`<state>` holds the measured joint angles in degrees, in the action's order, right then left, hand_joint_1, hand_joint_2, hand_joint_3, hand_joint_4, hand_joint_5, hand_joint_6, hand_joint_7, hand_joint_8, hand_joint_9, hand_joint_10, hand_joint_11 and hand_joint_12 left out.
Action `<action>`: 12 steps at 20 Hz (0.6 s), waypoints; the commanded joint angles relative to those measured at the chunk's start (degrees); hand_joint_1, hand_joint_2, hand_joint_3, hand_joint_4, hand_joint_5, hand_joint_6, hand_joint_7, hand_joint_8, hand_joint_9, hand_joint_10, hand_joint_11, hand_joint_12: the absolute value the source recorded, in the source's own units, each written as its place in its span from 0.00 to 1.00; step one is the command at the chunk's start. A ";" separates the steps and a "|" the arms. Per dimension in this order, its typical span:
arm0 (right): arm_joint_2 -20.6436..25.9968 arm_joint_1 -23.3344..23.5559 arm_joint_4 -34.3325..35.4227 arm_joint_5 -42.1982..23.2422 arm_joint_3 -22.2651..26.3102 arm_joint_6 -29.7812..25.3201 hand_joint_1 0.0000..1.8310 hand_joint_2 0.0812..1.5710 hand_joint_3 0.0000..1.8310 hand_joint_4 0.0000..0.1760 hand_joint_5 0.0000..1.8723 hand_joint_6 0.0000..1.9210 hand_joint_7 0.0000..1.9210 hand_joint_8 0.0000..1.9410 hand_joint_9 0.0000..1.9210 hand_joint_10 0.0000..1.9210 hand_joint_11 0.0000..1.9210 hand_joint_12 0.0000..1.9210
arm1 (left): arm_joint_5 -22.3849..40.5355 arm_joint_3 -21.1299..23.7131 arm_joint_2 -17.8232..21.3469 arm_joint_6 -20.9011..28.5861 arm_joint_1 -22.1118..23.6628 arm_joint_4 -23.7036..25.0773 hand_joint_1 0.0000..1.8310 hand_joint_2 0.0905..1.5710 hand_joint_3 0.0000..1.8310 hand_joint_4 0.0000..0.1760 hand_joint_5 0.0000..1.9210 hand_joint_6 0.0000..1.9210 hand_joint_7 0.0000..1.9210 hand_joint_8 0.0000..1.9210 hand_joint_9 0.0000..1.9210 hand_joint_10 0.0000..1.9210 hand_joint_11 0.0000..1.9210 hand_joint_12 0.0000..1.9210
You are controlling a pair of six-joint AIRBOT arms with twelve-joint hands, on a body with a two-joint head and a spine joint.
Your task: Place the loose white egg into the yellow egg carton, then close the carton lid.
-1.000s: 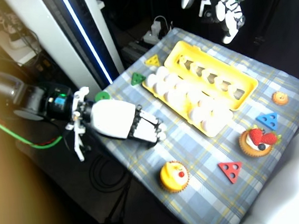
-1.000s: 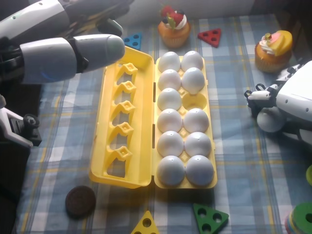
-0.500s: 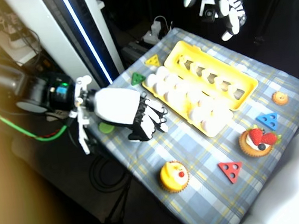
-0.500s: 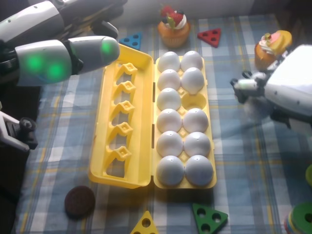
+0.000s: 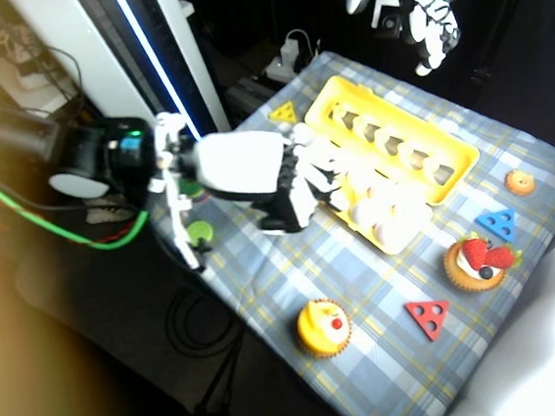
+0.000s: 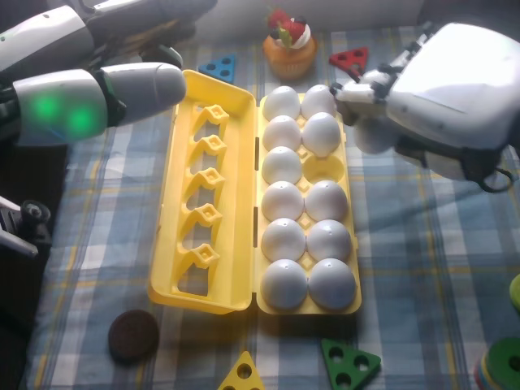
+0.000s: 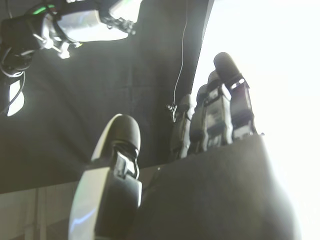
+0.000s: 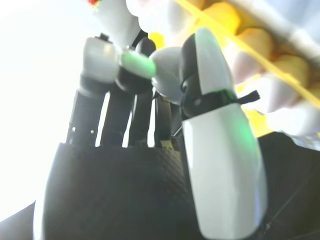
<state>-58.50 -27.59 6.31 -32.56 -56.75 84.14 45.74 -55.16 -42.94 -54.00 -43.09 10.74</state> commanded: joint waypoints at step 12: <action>-6.27 3.35 -1.02 -0.57 -4.80 0.34 0.54 0.78 0.00 0.10 0.03 0.02 0.04 0.02 0.05 0.13 0.00 0.57 | 6.82 -0.42 -0.27 0.30 0.44 -1.87 0.20 0.87 0.00 0.10 0.10 0.00 0.06 0.00 0.09 0.00 0.00 0.55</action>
<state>-64.99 -25.17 5.74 -26.57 -61.47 84.12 45.71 -55.24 -43.00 -54.02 -43.16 10.46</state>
